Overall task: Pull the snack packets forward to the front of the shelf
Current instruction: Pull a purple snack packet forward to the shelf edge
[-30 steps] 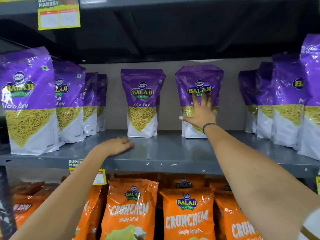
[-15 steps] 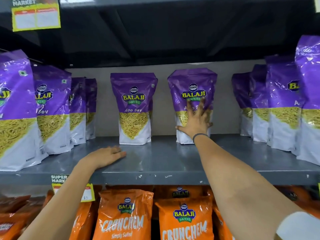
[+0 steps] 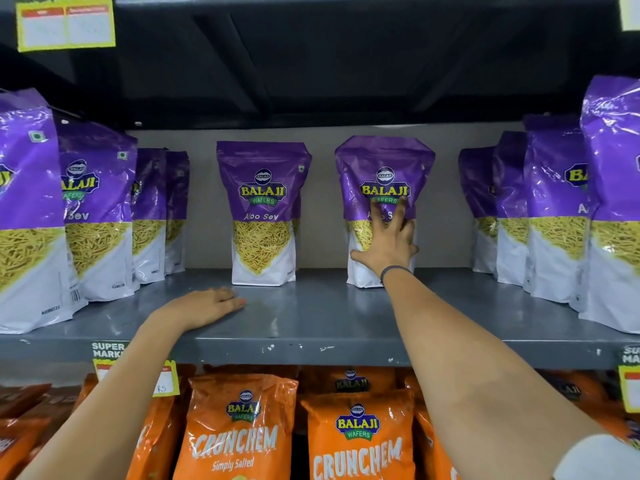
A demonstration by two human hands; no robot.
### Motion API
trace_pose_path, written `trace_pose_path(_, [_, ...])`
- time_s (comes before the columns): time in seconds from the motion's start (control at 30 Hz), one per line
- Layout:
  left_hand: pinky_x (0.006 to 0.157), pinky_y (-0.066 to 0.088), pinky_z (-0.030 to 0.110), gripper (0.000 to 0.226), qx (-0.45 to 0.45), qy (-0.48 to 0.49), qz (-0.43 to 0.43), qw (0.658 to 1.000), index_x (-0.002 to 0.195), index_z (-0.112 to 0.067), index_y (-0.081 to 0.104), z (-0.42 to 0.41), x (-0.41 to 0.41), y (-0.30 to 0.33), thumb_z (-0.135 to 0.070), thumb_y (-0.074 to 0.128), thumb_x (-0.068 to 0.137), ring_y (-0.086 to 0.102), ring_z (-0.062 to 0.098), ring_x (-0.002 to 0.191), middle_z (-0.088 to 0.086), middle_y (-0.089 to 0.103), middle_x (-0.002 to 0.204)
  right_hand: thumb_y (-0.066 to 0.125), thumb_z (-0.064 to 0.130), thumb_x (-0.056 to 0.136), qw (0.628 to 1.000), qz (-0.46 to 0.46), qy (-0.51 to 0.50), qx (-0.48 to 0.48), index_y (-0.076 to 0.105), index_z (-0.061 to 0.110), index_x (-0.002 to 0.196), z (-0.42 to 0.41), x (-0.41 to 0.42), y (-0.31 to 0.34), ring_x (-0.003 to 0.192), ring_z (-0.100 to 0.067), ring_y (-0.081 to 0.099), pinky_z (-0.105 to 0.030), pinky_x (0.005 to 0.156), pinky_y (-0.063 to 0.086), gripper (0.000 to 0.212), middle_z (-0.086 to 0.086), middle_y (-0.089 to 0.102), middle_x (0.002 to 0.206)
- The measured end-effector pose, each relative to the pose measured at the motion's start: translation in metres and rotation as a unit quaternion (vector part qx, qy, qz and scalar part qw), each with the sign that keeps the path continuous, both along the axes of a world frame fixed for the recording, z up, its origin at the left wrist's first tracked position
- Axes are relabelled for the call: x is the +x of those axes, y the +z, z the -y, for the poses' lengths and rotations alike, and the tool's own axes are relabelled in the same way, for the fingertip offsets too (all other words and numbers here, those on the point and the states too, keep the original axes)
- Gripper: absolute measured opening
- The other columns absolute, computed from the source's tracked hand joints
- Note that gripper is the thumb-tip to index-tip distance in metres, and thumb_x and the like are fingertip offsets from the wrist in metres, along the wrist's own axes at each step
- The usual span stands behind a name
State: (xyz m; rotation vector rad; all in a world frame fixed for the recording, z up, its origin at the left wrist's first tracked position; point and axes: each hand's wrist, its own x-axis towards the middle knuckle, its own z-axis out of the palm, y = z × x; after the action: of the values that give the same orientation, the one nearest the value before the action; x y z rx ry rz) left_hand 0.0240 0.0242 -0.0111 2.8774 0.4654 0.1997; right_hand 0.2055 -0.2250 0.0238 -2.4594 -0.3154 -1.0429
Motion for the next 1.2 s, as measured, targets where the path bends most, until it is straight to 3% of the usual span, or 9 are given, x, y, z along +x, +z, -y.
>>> trace_pose_path(0.47, [0.123, 0.014, 0.040, 0.063, -0.002, 0.007, -0.005, 1.000, 0.148, -0.023, 0.031, -0.003, 0.000, 0.000, -0.055, 0.029, 0.094, 0.022, 0.024, 0.147, 0.001, 0.022, 0.160, 0.083, 0.052, 0.058, 1.000, 0.013, -0.027, -0.002, 0.011, 0.038, 0.149, 0.010, -0.031, -0.002, 0.131, -0.042, 0.026, -0.061, 0.086, 0.048, 0.116, -0.014, -0.002, 0.159])
trace_pose_path(0.73, [0.119, 0.021, 0.039, 0.059, -0.001, 0.005, 0.007, 1.000, 0.144, -0.021, 0.039, 0.000, -0.002, 0.002, -0.052, 0.031, 0.095, 0.030, 0.028, 0.143, 0.006, 0.031, 0.157, 0.082, 0.047, 0.063, 1.000, 0.008, -0.014, 0.007, 0.010, 0.037, 0.150, 0.017, -0.058, -0.001, 0.136, -0.043, 0.019, -0.064, 0.088, 0.046, 0.113, -0.014, -0.009, 0.159])
trace_pose_path(1.0, [0.119, 0.021, 0.039, 0.061, 0.014, 0.004, -0.003, 1.000, 0.147, -0.019, 0.033, 0.005, -0.004, 0.002, -0.051, 0.027, 0.096, 0.028, 0.029, 0.144, 0.007, 0.028, 0.158, 0.080, 0.048, 0.065, 1.000, 0.011, -0.021, 0.002, 0.006, 0.037, 0.150, 0.026, -0.089, -0.003, 0.137, -0.044, 0.018, -0.065, 0.088, 0.046, 0.114, -0.014, -0.012, 0.159])
trace_pose_path(1.2, [0.115, 0.027, 0.038, 0.058, 0.018, 0.001, 0.009, 1.000, 0.141, -0.017, 0.043, 0.005, -0.007, 0.002, -0.050, 0.028, 0.096, 0.036, 0.030, 0.140, 0.010, 0.037, 0.154, 0.081, 0.049, 0.064, 0.999, 0.017, -0.026, 0.012, 0.007, 0.037, 0.150, 0.030, -0.111, -0.004, 0.136, -0.042, 0.019, -0.061, 0.088, 0.046, 0.114, -0.013, -0.012, 0.159])
